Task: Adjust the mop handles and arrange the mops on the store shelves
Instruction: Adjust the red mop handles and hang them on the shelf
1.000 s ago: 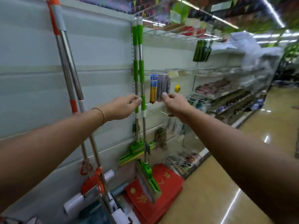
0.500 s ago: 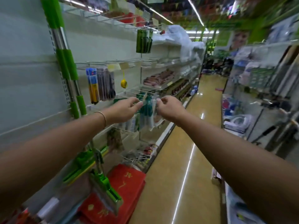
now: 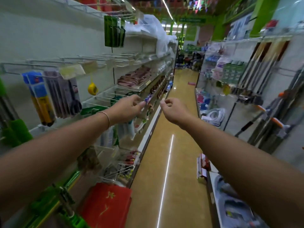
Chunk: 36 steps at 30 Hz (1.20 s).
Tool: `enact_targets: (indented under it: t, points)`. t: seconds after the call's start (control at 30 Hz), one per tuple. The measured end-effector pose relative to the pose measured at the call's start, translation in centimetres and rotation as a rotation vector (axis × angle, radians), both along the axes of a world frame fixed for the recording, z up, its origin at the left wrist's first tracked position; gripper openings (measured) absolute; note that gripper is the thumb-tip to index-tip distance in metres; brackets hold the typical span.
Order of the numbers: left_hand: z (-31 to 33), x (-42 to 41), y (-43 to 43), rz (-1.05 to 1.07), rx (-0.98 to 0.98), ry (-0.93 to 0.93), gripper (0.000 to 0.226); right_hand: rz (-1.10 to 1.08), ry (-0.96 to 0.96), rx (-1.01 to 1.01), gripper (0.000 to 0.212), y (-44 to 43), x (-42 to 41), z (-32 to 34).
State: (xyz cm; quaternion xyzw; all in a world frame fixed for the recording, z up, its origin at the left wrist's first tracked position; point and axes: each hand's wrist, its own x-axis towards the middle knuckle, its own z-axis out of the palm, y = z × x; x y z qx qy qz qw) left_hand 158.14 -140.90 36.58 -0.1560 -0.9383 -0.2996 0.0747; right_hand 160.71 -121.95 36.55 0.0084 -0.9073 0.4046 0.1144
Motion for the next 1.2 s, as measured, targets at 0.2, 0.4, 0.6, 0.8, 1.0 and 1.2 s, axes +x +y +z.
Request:
enact_targets:
  t: [0.2,0.4,0.6,0.8,1.0,1.2]
  points:
    - [-1.3,-6.1,3.0,-0.081,-0.001,0.027,0.043,-0.126,0.003,-0.020,0.041,4.4,-4.5,-0.8]
    - [-3.1,-11.9,8.7,-0.162,-0.023,0.016,0.046,-0.204,-0.027,-0.010,0.047,9.3,-9.1,-3.2]
    - [-5.1,-18.2,15.5,-0.184,-0.036,0.006,0.048,-0.232,-0.041,-0.009,0.044,15.6,-15.6,-5.3]
    - [-4.6,-25.7,22.3,-0.186,-0.039,0.000,0.047,-0.247,-0.053,-0.030,0.045,22.6,-23.1,-5.2]
    - [-3.4,-32.0,27.9,-0.180,-0.041,0.009,0.047,-0.242,-0.037,-0.012,0.045,29.1,-29.8,-4.5]
    - [-3.9,-36.7,31.3,-0.204,-0.011,-0.013,0.047,-0.217,-0.026,0.014,0.034,32.3,-34.9,-4.6]
